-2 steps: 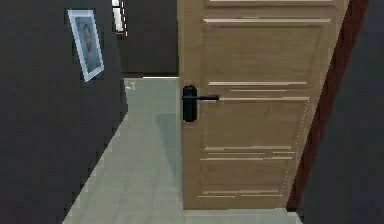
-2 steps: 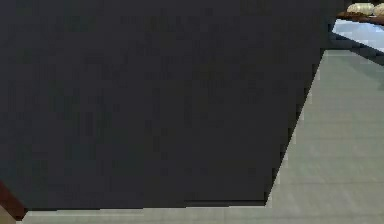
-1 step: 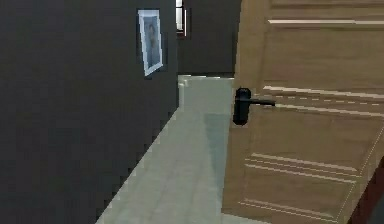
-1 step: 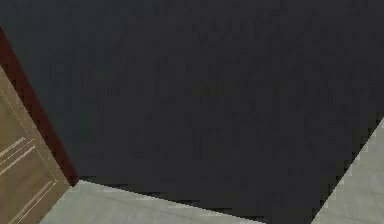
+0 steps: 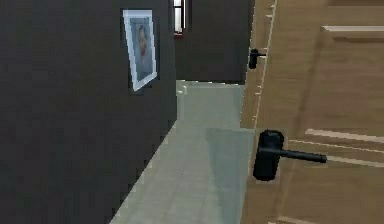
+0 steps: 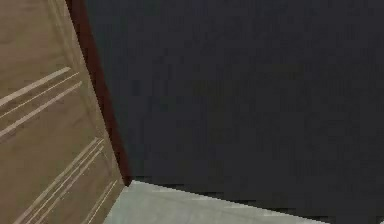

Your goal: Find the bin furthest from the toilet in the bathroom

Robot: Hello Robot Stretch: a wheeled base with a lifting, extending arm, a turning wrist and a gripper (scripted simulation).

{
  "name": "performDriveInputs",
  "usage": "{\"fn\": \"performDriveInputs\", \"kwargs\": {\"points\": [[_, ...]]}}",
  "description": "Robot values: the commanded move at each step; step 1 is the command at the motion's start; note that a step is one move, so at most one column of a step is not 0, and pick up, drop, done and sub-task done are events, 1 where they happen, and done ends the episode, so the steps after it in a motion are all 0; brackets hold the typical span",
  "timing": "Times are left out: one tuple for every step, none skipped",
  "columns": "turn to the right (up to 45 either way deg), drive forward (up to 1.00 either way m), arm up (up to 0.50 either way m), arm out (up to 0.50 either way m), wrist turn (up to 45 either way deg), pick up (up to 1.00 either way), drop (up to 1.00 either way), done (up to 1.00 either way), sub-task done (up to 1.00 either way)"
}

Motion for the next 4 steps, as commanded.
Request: {"fn": "performDriveInputs", "kwargs": {"points": [[-30.0, 0.00, 0.00, 0.00, 0.0, 0.00, 0.00, 0.00, 0.00], [0.0, 0.65, 0.00, 0.00, 0.0, 0.00, 0.00, 0.00, 0.00], [39.0, 0.00, 0.00, 0.00, 0.0, 0.00, 0.00, 0.00, 0.00], [3.0, 0.00, 0.00, 0.00, 0.0, 0.00, 0.00, 0.00, 0.00]]}}
